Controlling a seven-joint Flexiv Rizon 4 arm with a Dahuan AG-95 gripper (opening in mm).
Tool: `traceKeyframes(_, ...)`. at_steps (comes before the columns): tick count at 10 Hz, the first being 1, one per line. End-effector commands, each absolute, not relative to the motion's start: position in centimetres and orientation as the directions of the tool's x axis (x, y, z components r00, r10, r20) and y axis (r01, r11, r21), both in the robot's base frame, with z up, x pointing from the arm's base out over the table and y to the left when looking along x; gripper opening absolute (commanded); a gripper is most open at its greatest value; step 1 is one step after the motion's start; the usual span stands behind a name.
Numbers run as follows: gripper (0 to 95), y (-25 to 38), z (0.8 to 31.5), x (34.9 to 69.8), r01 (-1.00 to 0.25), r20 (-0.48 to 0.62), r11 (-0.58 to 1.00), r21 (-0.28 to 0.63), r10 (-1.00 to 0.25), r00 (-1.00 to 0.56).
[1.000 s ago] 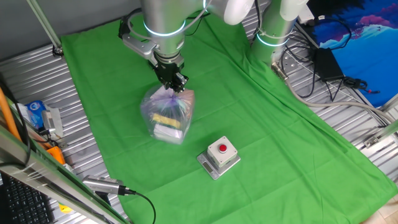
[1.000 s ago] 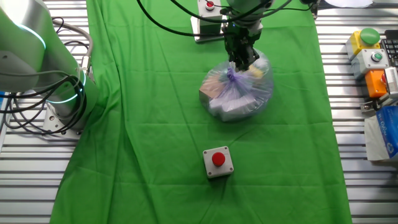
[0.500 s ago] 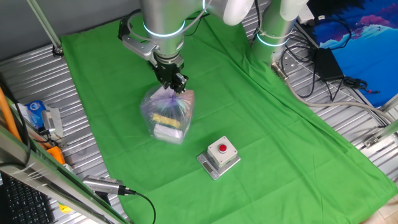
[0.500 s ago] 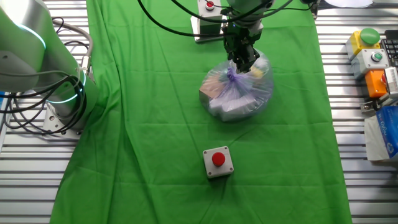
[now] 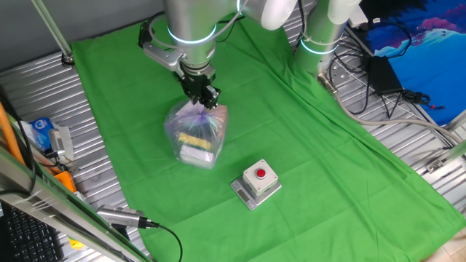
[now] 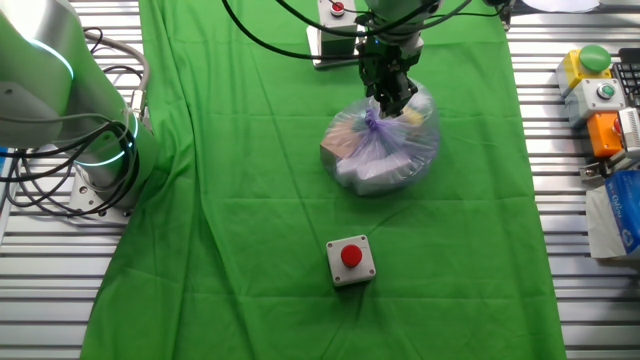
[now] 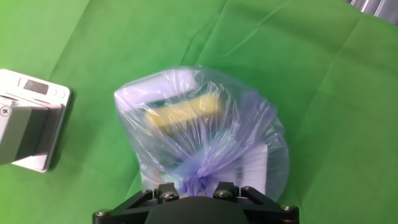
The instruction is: Pick up a bag of things
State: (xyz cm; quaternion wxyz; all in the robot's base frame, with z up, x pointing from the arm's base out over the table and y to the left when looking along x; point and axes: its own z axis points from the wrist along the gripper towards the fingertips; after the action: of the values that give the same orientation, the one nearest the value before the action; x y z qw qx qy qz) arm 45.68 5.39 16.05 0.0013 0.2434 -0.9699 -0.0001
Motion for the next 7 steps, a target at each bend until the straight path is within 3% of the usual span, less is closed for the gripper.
traceKeyframes(1,38.0,5.39,16.05,45.65,-0.47,0.001,0.883,0.0,-0.47,-0.883)
traceKeyframes(7,38.0,5.39,16.05,45.65,-0.447,0.002,0.894,-0.002,-0.447,-0.894)
